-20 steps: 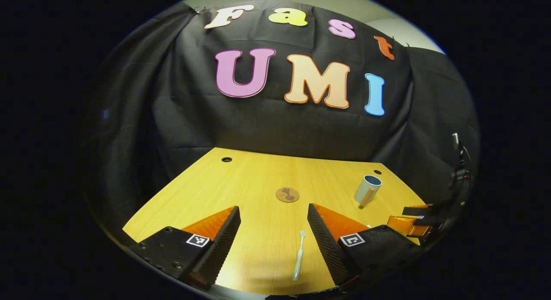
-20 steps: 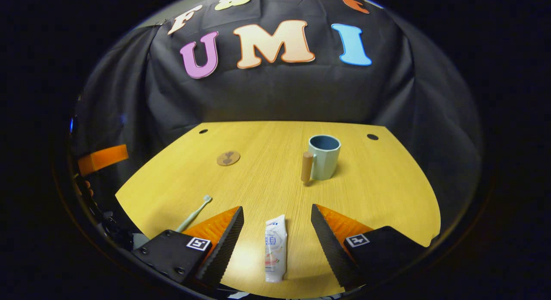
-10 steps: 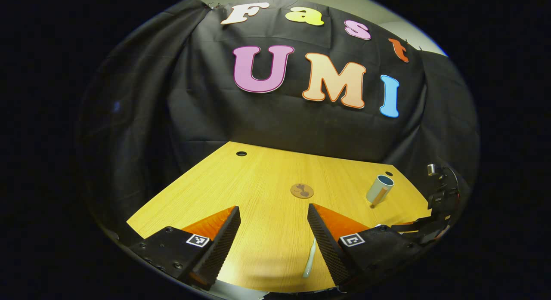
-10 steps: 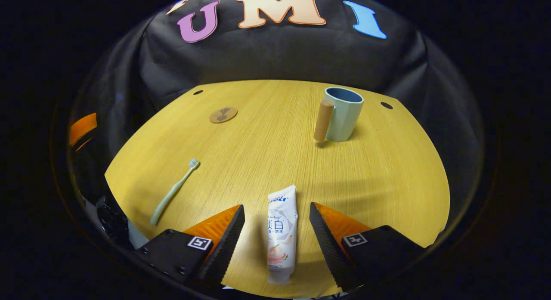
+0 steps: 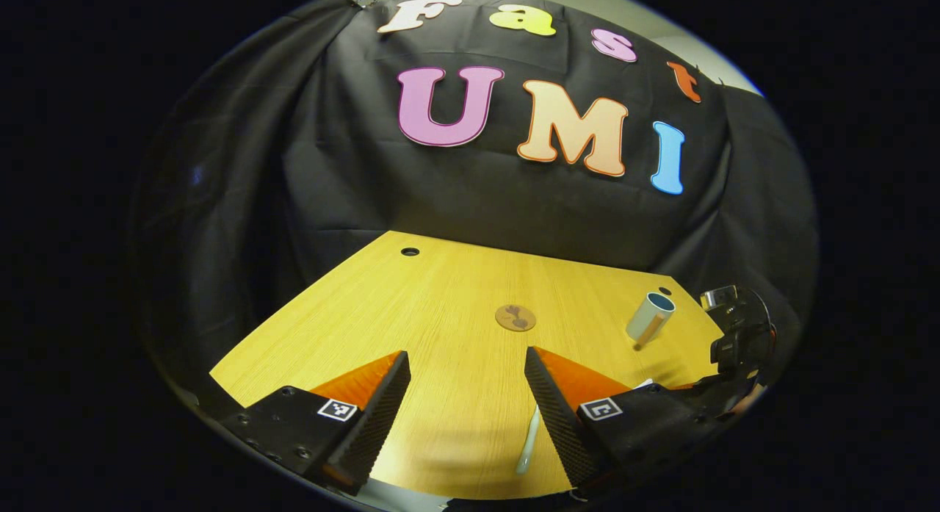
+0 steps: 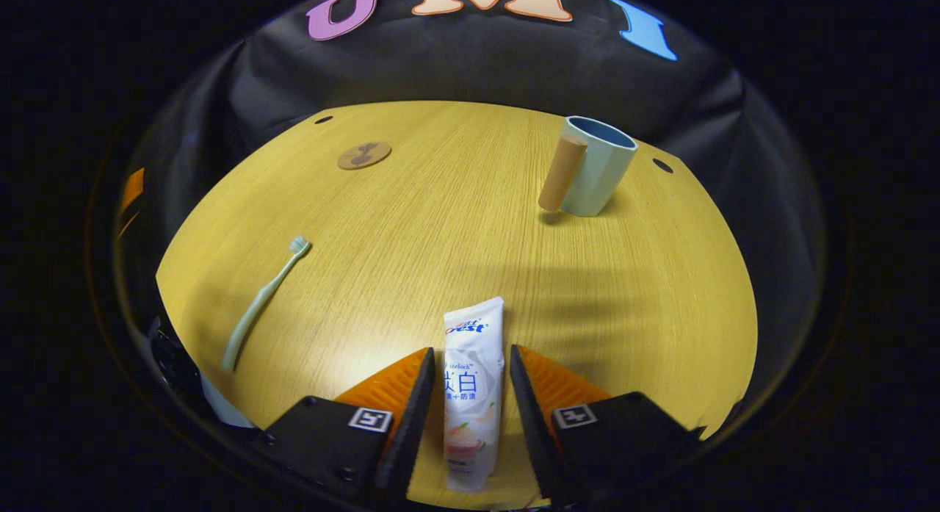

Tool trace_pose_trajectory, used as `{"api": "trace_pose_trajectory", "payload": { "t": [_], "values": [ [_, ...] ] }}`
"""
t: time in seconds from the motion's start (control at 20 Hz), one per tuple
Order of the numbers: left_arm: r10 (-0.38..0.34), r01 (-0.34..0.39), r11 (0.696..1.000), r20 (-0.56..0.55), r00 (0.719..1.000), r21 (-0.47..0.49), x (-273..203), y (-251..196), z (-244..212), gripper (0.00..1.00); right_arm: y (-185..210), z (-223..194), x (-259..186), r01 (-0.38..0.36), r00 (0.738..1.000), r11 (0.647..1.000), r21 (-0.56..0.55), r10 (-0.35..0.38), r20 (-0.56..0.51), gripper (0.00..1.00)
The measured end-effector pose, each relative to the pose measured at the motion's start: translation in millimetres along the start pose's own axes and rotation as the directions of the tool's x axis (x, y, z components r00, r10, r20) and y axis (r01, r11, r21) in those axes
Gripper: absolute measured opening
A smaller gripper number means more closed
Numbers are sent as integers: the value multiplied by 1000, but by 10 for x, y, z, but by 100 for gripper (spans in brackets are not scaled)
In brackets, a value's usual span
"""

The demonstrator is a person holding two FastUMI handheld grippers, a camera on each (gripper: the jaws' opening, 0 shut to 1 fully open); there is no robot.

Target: Put the toothbrush and toothpaste on the desktop into the cup, then pick up the cup and place it on the coaster on the desktop.

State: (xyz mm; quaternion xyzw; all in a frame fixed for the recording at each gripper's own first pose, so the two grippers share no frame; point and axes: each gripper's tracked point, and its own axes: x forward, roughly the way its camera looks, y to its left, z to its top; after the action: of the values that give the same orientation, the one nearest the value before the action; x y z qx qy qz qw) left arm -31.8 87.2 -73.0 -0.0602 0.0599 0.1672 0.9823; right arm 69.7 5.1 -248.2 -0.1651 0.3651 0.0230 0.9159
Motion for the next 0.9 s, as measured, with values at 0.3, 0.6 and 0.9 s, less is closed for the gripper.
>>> {"api": "trace_pose_trajectory", "payload": {
  "t": [0.3,0.6,0.9],
  "values": [
    [-22,22,1000,-7,1000,0,48,-48,-6,94,27,9,4,6,999,1000,19,-6,-35,46],
    [-28,28,1000,-11,1000,5,73,-64,-27,94,62,-28,3,-25,997,995,100,31,-65,23],
    [-66,66,998,-43,997,-1,122,-191,-120,94,74,-21,11,-53,996,995,85,59,-73,11]
  ]
}}
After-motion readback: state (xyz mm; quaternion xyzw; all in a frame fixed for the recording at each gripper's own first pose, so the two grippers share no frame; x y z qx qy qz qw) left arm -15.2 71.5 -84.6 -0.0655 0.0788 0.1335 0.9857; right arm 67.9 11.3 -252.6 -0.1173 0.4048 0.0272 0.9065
